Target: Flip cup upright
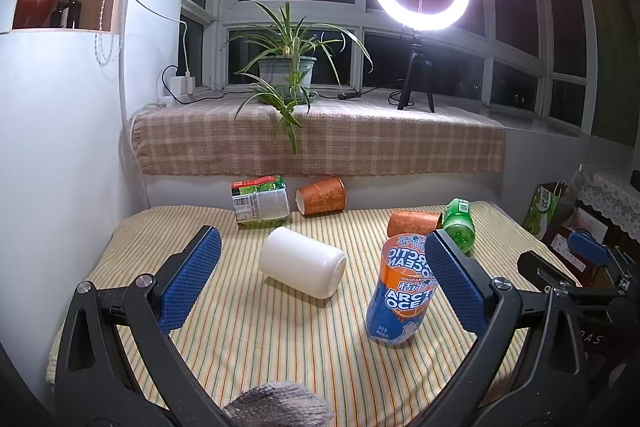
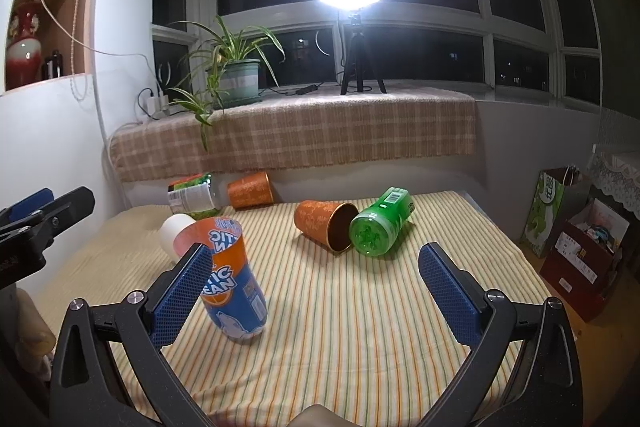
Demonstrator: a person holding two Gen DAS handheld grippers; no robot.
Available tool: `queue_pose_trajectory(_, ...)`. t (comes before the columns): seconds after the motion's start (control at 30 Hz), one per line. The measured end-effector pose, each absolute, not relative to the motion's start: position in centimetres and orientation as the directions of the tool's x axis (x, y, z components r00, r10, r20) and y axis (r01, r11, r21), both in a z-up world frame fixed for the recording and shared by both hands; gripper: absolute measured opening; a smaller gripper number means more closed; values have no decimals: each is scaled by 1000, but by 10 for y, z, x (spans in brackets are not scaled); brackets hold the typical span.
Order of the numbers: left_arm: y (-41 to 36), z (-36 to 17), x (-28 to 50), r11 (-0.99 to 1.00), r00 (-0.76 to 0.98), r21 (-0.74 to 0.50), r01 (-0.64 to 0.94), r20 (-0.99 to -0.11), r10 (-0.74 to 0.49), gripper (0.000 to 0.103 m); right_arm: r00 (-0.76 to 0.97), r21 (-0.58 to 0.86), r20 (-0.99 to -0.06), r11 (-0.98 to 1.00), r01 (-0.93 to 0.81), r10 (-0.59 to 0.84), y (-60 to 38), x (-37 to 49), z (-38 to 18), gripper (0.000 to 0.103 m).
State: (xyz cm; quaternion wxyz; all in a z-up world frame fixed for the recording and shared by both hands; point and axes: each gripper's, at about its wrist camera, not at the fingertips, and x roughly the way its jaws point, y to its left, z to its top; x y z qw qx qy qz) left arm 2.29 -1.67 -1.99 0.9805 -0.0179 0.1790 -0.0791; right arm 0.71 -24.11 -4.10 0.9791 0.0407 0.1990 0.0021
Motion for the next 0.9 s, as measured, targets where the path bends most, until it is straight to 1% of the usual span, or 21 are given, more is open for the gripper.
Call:
queue_pose_trajectory(0.47, -17, -20, 24, 987, 923, -63, 148, -349, -161, 103, 912, 100, -409, 995, 11, 31, -244, 9, -44, 103)
queue_pose_trajectory(0.9, -16, -21, 26, 987, 922, -63, 148, -351, -161, 103, 890, 100, -451, 995, -22, 66, -236, 14, -56, 103)
